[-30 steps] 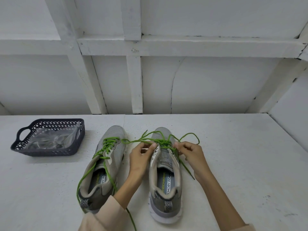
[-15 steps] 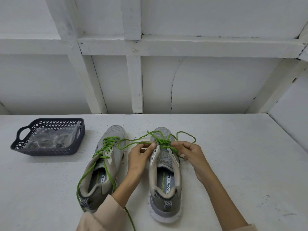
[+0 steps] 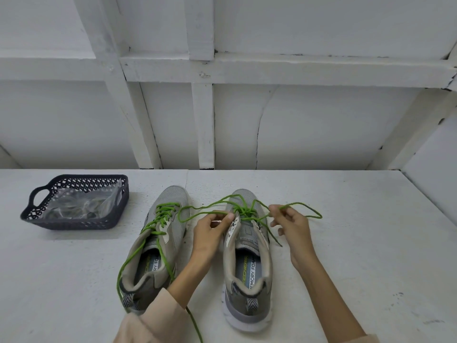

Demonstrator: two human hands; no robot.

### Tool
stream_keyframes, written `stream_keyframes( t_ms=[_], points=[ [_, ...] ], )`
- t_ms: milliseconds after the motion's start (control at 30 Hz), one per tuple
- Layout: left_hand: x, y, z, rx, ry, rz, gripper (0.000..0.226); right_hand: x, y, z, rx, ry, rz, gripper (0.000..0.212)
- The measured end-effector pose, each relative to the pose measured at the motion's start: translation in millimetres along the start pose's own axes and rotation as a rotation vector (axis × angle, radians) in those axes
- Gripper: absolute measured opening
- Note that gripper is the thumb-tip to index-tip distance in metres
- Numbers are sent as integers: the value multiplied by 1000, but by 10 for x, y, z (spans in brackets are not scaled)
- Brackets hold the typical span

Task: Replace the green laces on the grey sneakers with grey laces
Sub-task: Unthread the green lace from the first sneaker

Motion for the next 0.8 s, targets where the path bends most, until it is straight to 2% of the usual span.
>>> stream_keyframes(
  t_ms=[67, 133, 333, 500, 567, 667, 700, 800],
  points=[
    [-8, 9, -10, 2, 13, 18, 12, -100, -39, -11, -26, -20, 123, 13],
    [-3, 18, -28, -4, 21, 16, 11, -124, -41, 5, -8, -46, 157, 12],
    [94, 16, -73, -33, -3, -135, 11, 100, 56, -20, 66, 36, -131, 10],
    [-32, -12, -53, -4, -1, 10, 20, -64, -1, -86, 7, -129, 168, 13],
    [-10, -7, -80, -32, -9, -53, 20, -42, -2, -75, 39, -128, 117, 10],
    [114, -4, -145, -60, -43, -247, 10, 130, 29, -22, 76, -38, -110, 14],
    [134, -6, -161, -70, -47, -259, 10, 154, 33, -19, 66, -20, -124, 15],
    [59, -30, -143, -53, -18, -108, 10, 23, -16, -27, -7, -71, 46, 16]
  ],
)
Point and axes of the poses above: each hand's wrist, its own y-axis towards the middle knuckle, its own x-axis out of the back of the hand, z = x × y, the point moved 4 cm from there along y, towards the middle knuckle, and after that the axes turned 1 degree about -x, right-handed, at the moved point
